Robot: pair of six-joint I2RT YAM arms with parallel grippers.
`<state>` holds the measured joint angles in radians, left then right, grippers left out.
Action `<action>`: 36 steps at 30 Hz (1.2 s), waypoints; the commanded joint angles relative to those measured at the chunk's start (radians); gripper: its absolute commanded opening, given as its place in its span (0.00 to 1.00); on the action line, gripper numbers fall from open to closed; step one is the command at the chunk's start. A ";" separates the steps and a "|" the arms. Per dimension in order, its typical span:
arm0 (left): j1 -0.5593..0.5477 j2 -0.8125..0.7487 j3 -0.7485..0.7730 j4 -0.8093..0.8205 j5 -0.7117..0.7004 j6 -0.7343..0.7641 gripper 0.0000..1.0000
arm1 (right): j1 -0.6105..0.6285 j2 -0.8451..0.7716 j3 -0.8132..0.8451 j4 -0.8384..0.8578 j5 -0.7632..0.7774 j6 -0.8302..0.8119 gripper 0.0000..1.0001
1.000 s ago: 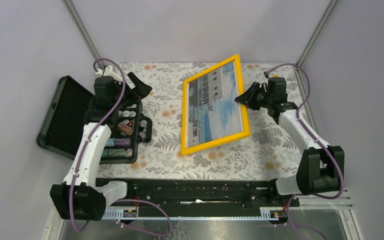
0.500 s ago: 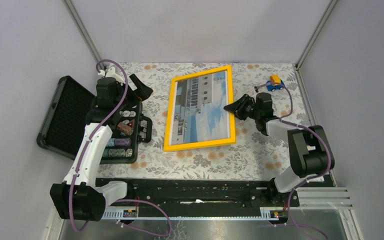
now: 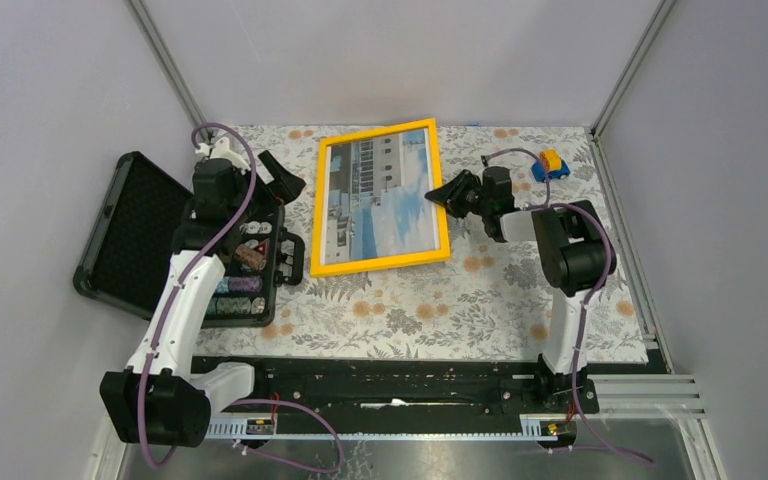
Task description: Put the photo into the frame
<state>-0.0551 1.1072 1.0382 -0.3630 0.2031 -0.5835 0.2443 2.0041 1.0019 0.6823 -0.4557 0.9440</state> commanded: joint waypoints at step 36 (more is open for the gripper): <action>-0.268 -0.057 0.031 0.173 0.139 0.041 0.99 | 0.144 -1.065 0.091 -1.261 0.474 -0.734 1.00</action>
<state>-0.2863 1.0985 0.9848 -0.2314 0.3050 -0.5198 0.3885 1.0790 1.1152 -0.4561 -0.0143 0.2623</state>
